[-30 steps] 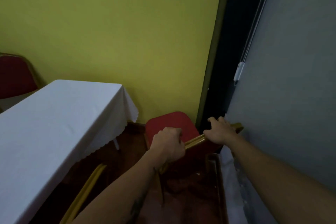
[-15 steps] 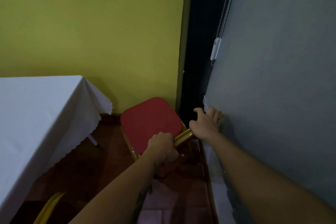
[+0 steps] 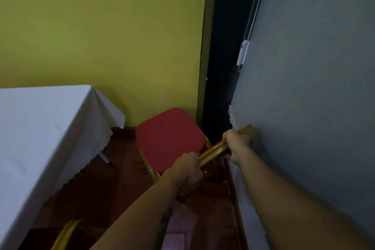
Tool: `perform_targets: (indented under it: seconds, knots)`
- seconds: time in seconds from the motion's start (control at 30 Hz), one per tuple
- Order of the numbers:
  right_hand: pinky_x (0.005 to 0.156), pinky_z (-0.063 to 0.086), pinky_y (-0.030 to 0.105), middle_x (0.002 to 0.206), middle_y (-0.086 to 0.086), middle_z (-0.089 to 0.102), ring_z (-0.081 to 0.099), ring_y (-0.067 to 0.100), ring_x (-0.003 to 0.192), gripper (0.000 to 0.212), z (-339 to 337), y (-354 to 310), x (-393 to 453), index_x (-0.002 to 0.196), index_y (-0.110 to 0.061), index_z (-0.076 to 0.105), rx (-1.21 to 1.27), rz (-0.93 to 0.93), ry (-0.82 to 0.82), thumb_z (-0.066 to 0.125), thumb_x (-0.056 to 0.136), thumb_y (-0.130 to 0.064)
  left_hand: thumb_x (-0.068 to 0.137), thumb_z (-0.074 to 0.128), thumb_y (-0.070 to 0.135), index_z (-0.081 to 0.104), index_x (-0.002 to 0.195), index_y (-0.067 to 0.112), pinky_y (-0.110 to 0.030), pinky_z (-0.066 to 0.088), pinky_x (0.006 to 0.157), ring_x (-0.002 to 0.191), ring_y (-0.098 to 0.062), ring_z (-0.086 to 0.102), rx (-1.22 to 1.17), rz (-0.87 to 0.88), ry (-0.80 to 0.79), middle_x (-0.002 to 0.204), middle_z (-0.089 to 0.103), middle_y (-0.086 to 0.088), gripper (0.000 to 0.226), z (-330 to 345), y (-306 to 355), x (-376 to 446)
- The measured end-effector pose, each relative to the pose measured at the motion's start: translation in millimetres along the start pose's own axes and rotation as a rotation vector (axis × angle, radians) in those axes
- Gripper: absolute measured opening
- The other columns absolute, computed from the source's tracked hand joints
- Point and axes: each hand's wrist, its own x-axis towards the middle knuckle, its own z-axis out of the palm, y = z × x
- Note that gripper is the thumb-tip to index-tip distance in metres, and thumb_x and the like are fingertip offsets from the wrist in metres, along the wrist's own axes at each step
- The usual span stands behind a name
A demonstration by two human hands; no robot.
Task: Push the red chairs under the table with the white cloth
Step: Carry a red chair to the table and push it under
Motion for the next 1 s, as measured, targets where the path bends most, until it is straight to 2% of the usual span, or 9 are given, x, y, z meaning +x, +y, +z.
perform_targets:
  seconds: [0.1,0.2,0.27,0.37,0.53,0.63,0.7,0.8,1.0]
  knots:
    - [0.079,0.063,0.055,0.083,0.01,0.06,0.064,0.025,0.067,0.048,0.2,-4.7,-25.1,0.108,-0.003,0.056,-0.032,0.007,-0.034,0.062,0.061,0.002,0.085,0.064,0.028,0.06,0.126,0.017,-0.04,0.054,0.091,0.107,-0.03,0.062,-0.064,0.035,-0.006,0.118,0.065,-0.009,0.042,1.9,-2.3,-8.0]
    - [0.065,0.064,0.042,0.085,0.011,0.063,0.066,0.025,0.067,0.072,2.2,-2.3,-32.6,0.135,-0.001,0.053,-0.061,-0.035,-0.042,0.064,0.064,0.001,0.085,0.065,0.03,0.062,0.125,0.017,-0.04,0.055,0.091,0.106,-0.03,0.064,-0.079,0.033,0.024,0.119,0.066,-0.01,0.042,0.8,-4.3,-17.9]
    - [0.065,0.06,0.04,0.086,0.013,0.062,0.065,0.025,0.068,0.065,4.9,-4.0,-34.7,0.134,0.0,0.052,-0.085,-0.062,-0.086,0.066,0.07,0.001,0.084,0.064,0.025,0.063,0.121,0.014,-0.039,0.056,0.089,0.105,-0.031,0.064,-0.083,0.023,0.042,0.117,0.067,-0.011,0.039,-0.7,-5.7,-22.8]
    - [0.078,0.061,0.046,0.094,0.02,0.063,0.066,0.029,0.078,0.048,7.5,-9.4,-37.2,0.118,0.0,0.052,-0.13,-0.086,-0.153,0.066,0.072,-0.001,0.082,0.063,0.021,0.065,0.114,0.012,-0.04,0.057,0.087,0.103,-0.033,0.066,-0.093,-0.008,0.065,0.114,0.068,-0.014,0.033,-1.3,-5.2,-30.1]
    - [0.061,0.041,0.034,0.088,0.013,0.059,0.06,0.024,0.076,0.057,17.3,-16.7,-32.7,0.132,0.003,0.052,-0.249,-0.117,-0.253,0.068,0.078,-0.004,0.083,0.06,0.015,0.063,0.114,0.012,-0.038,0.055,0.087,0.108,-0.035,0.064,-0.11,-0.077,0.111,0.119,0.066,-0.015,0.031,1.7,-1.0,-40.9]
    - [0.065,0.046,0.037,0.088,0.015,0.058,0.06,0.028,0.077,0.05,28.0,-18.5,-31.0,0.12,0.005,0.057,-0.308,-0.149,-0.303,0.068,0.072,-0.007,0.084,0.062,0.019,0.062,0.117,0.008,-0.039,0.052,0.085,0.11,-0.038,0.063,-0.105,-0.117,0.142,0.122,0.064,-0.017,0.035,4.4,-1.4,-47.5]
    - [0.076,0.055,0.049,0.089,0.019,0.061,0.065,0.034,0.081,0.053,35.7,-17.2,-25.5,0.111,0.006,0.06,-0.344,-0.163,-0.34,0.069,0.063,-0.014,0.083,0.065,0.021,0.061,0.12,0.009,-0.039,0.052,0.086,0.111,-0.038,0.063,-0.115,-0.158,0.153,0.124,0.063,-0.017,0.04,7.3,-4.9,-48.1]
    - [0.088,0.058,0.061,0.09,0.023,0.064,0.069,0.041,0.09,0.059,49.3,-14.3,-9.9,0.103,0.006,0.063,-0.388,-0.184,-0.401,0.07,0.051,-0.021,0.082,0.066,0.022,0.062,0.122,0.01,-0.041,0.054,0.09,0.111,-0.039,0.063,-0.143,-0.184,0.178,0.125,0.064,-0.018,0.043,6.5,-9.8,-48.7]
    - [0.078,0.058,0.053,0.074,0.017,0.06,0.063,0.034,0.07,0.013,87.8,-26.6,-21.1,0.086,0.0,0.061,-0.52,-0.199,-0.506,0.066,0.076,-0.006,0.079,0.072,0.028,0.064,0.121,0.009,-0.039,0.054,0.084,0.108,-0.038,0.066,-0.213,-0.246,0.292,0.123,0.066,-0.017,0.046,1.2,-22.7,-43.4]
